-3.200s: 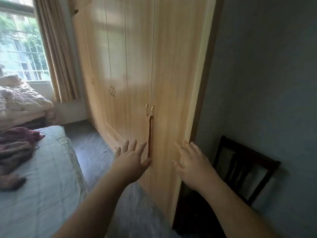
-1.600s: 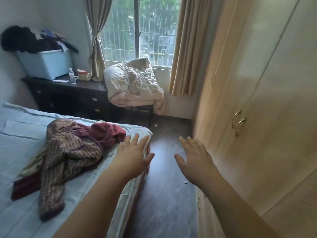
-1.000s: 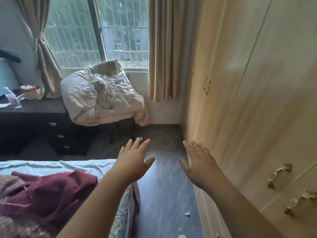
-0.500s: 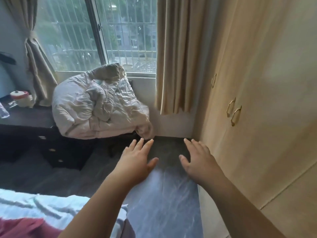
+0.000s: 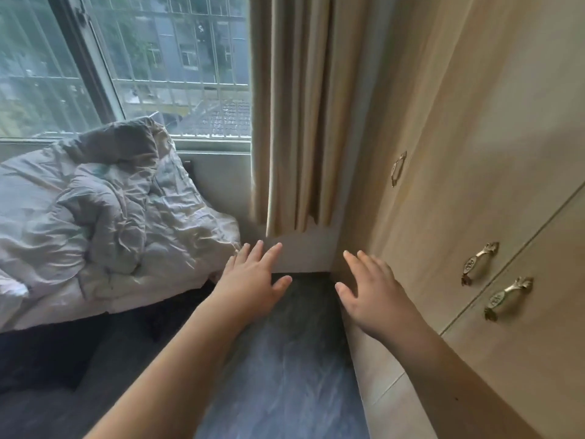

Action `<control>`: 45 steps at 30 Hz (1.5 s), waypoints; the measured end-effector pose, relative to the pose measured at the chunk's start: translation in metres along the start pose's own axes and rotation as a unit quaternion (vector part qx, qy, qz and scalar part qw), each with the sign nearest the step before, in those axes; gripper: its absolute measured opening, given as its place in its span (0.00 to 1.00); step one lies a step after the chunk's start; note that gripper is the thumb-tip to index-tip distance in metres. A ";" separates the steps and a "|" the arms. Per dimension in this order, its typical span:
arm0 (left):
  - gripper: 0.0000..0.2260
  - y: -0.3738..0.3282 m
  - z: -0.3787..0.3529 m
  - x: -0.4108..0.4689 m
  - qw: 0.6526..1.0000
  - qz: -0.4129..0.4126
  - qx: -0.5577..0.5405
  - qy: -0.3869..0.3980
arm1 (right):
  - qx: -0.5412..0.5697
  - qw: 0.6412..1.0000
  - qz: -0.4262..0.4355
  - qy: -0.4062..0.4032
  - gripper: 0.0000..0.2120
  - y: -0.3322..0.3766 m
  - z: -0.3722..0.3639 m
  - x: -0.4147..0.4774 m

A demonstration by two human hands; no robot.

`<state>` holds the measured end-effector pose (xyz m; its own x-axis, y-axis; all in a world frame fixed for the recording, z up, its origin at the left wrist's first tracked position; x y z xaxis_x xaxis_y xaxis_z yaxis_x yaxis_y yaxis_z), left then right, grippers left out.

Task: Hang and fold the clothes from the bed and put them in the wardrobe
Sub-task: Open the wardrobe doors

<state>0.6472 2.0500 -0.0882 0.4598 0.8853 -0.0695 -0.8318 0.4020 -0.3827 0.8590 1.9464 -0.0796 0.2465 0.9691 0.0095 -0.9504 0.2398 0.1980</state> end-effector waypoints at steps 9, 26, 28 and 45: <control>0.32 -0.023 -0.006 0.169 0.991 -0.117 0.024 0.055 | 0.020 0.996 -0.089 0.010 0.31 -0.021 -0.009 0.120; 0.33 -0.144 -0.019 0.406 0.952 -0.283 0.052 0.103 | -0.052 0.964 -0.248 -0.080 0.34 -0.141 0.025 0.271; 0.33 -0.166 -0.029 0.412 0.935 -0.326 0.053 0.127 | -0.055 0.954 -0.283 -0.080 0.32 -0.143 0.026 0.262; 0.33 -0.193 -0.036 0.306 0.699 -0.662 0.037 0.269 | -0.038 0.760 -0.630 -0.156 0.30 -0.005 0.009 0.109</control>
<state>0.9598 2.2343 -0.0690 0.8753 -0.4817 -0.0435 0.4287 0.8143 -0.3914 0.8923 2.0499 -0.0703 0.9915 -0.0910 0.0932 0.0724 0.9798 0.1863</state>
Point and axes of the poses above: each hand's wrist, its own x-axis towards the middle knuckle, its own z-axis out of the back of the hand, y = z × x, the point moved 1 cm from there along x, towards the middle knuckle, and after that the axes turned 7 degrees about -x, right-handed, at the moved point
